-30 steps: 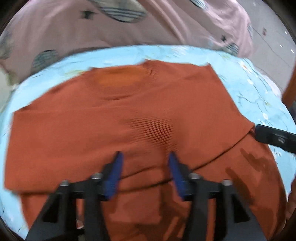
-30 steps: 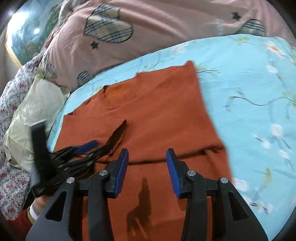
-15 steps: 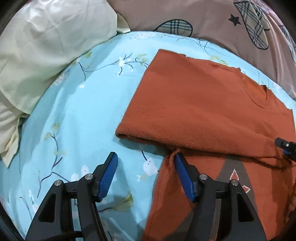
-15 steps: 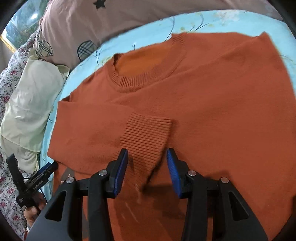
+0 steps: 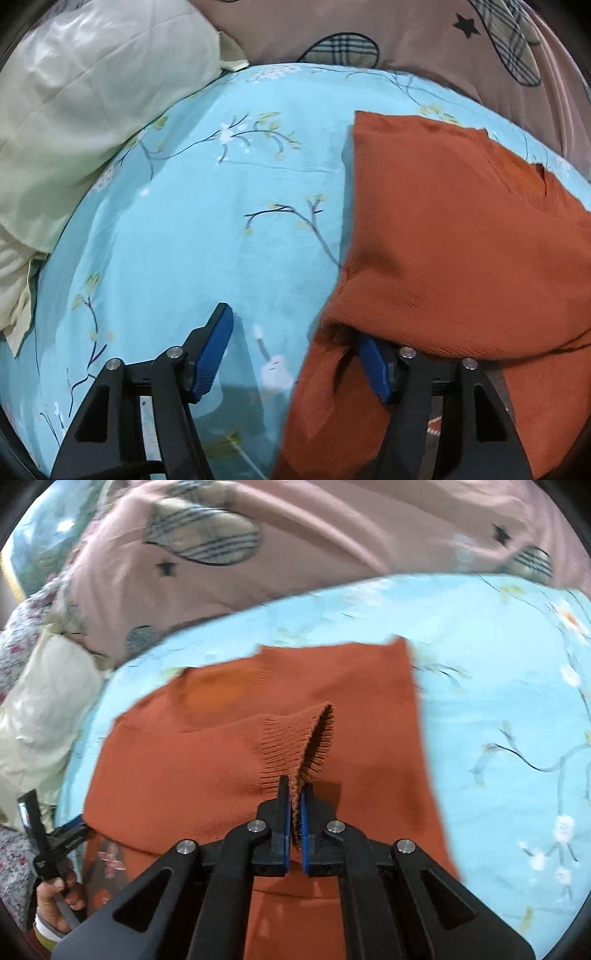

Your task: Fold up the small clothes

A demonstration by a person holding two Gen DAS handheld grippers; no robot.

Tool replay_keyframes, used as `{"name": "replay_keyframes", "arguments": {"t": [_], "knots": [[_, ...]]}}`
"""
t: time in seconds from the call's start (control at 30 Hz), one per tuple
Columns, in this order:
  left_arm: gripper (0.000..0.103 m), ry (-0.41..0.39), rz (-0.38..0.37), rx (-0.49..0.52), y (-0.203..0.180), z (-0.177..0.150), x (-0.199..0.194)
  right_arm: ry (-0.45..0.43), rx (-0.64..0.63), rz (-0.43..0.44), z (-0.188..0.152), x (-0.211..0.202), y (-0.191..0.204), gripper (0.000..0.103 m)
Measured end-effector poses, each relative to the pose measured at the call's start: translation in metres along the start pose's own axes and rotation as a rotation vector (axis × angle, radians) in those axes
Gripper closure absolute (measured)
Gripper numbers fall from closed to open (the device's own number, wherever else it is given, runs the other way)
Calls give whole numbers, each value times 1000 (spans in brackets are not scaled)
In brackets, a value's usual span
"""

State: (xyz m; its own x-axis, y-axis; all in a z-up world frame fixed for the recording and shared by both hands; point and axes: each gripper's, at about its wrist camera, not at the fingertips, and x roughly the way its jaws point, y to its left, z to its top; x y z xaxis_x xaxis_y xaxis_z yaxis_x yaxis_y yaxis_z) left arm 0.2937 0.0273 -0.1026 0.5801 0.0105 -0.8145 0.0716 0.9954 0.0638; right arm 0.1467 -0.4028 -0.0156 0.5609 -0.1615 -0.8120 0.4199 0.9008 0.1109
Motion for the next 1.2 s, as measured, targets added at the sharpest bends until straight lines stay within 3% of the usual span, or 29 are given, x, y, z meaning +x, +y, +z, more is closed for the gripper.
{"name": "replay_keyframes", "arguments": {"t": [0.17,0.47,0.67,0.77,0.83,0.93,1.0,1.07,1.17,1.2], "knots": [[45,-6,-9,6,-2,-1,-2,-12,25,-40,-3,-9,-25,98],[46,7,-47,-66,10,0,0,9,-7,-81,-2,4,-19,98],[45,9,-58,-78,13,1,3,-92,7,-21,0,-20,-12,98],[45,0,-46,-65,10,-1,1,38,15,-141,-2,7,-21,96],[45,-1,-51,-65,10,-2,1,68,59,-182,-7,15,-30,96],[43,1,-62,-74,13,-1,3,-43,41,-210,-7,-8,-22,93],[43,0,-58,-75,13,0,3,-81,22,-165,-3,-15,-14,93],[42,0,-59,-78,13,0,4,-19,-9,-92,2,0,-4,92],[40,10,-87,-102,18,1,6,111,-30,-155,-2,38,-7,92],[40,16,-101,-110,20,2,6,95,-19,-140,-3,38,-11,92]]}}
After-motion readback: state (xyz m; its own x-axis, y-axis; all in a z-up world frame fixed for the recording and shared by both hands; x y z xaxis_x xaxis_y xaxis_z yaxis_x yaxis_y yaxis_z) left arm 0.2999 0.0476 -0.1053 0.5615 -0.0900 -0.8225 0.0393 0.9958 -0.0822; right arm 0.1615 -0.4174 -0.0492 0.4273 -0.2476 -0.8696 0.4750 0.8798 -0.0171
